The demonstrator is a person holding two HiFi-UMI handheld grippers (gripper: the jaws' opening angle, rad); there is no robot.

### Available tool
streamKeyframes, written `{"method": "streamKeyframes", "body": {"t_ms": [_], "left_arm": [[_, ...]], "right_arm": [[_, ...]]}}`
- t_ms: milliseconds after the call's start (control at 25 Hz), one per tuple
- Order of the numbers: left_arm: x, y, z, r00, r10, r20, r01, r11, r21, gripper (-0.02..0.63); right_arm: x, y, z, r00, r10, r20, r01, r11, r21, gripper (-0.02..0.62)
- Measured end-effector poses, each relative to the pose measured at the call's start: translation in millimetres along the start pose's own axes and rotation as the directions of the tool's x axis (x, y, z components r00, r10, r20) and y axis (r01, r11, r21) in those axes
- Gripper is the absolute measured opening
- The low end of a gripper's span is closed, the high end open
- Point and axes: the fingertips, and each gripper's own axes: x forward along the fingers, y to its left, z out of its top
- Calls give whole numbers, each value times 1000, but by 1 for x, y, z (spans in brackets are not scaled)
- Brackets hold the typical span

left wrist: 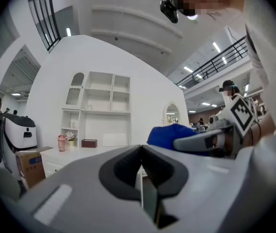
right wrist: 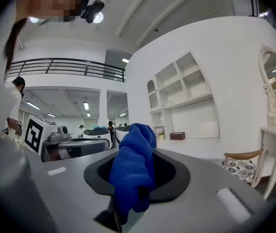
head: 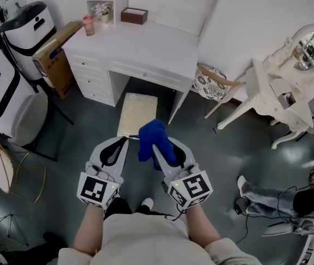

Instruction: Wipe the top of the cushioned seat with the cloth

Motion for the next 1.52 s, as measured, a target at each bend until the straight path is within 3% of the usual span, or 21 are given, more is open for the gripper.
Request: {"method": "streamKeyframes", "body": {"t_ms": [360,920,1520], "left_arm": [[23,44,-5,998,-56,-3,56,998,-13,0],[71,171,-6,976,-215,-21,215,976,-10,0],[88,226,-31,941,-337,-24,336,941,-36,0]], "right_arm": [[44,-5,2,999,-52,3,52,998,23,126],[165,-3,14,976,-218,4,216,971,99,126],[210,-5,4,930,-367,2,363,921,141,126]]}}
